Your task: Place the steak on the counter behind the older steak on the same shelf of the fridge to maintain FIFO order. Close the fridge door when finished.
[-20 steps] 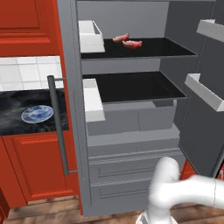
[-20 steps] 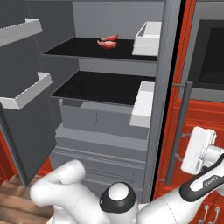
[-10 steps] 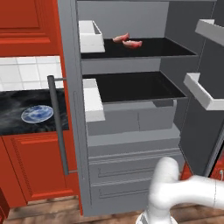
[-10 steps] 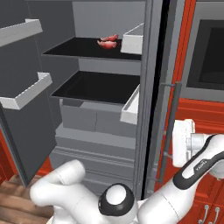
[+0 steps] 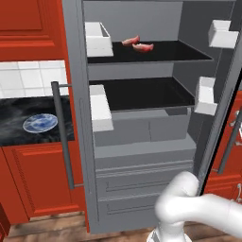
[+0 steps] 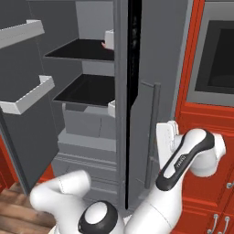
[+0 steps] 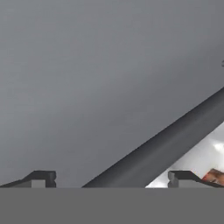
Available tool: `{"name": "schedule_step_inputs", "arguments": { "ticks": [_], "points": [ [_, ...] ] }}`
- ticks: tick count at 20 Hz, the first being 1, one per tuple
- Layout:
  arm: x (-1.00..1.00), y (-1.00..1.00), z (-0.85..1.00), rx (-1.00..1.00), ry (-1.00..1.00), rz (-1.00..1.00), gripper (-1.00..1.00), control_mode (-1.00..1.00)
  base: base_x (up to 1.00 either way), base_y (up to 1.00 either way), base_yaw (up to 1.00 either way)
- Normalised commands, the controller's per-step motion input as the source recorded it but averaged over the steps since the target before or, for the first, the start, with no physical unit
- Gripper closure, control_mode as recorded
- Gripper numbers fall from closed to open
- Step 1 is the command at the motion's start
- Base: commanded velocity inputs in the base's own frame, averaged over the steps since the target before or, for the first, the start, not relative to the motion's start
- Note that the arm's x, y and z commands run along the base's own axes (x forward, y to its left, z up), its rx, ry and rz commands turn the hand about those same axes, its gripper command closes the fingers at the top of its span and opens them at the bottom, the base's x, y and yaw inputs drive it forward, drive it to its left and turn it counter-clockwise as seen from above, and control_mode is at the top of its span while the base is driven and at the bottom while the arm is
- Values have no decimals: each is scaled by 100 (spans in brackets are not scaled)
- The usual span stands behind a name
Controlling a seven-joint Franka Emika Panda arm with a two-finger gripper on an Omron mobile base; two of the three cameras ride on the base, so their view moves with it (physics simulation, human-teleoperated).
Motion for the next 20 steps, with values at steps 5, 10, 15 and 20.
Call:
{"name": "schedule_step_inputs", "arguments": {
  "ticks": [5, 10, 15, 20],
  "points": [
    [13, 30, 31, -9, -13, -4, -100, -100, 0, 0, 0],
    [29, 8, 23, -14, -34, 0, -100, -100, 0, 0, 0],
    [39, 16, 3, -6, -39, 9, -100, -100, 0, 0, 0],
    [38, 24, 8, -5, -46, 10, -100, -100, 0, 0, 0]
  ]
}}
